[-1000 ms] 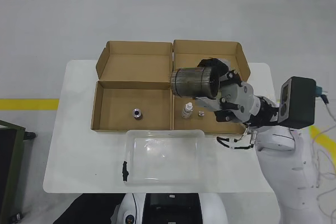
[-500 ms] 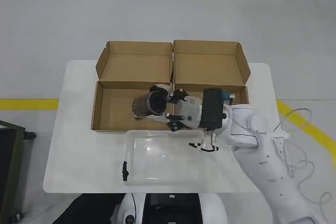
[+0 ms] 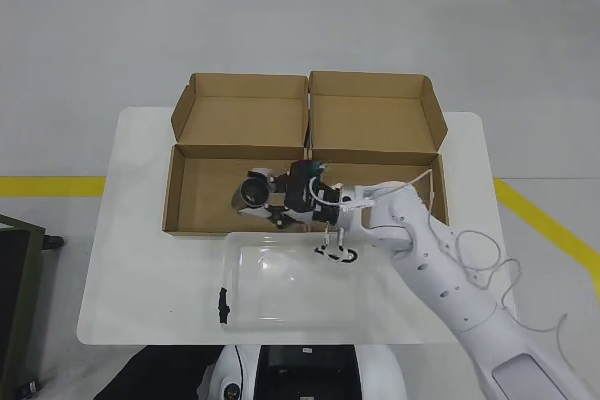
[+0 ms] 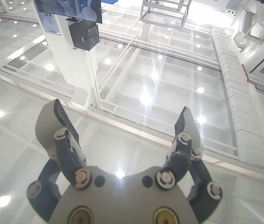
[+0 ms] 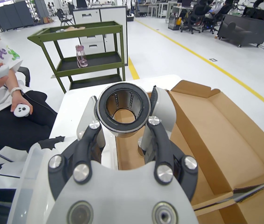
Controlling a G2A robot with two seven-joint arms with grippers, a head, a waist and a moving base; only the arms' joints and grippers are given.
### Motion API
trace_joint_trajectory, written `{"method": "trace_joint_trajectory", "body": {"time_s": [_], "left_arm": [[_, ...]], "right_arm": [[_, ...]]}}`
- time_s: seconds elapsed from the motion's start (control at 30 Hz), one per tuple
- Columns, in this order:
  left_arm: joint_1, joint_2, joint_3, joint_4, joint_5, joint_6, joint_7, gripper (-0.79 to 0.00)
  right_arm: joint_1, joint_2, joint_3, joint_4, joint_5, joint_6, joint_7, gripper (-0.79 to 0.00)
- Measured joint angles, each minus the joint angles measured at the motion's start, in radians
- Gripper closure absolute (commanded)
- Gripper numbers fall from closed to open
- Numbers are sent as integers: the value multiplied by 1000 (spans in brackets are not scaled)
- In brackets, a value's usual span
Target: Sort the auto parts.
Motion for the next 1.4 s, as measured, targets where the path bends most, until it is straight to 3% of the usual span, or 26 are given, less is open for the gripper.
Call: {"method": "trace_joint_trajectory", "body": {"time_s": [0.27, 0.57, 1.4], "left_arm": [[0, 0, 0, 0, 0, 0, 0, -785], [0, 0, 0, 0, 0, 0, 0, -785], [0, 0, 0, 0, 0, 0, 0, -785]], "right_arm": [[15, -17, -61, 51, -101, 84, 40, 0], [14, -18, -49, 88, -144, 142, 91, 0], [75, -47, -86, 185, -222, 217, 199, 0]]}}
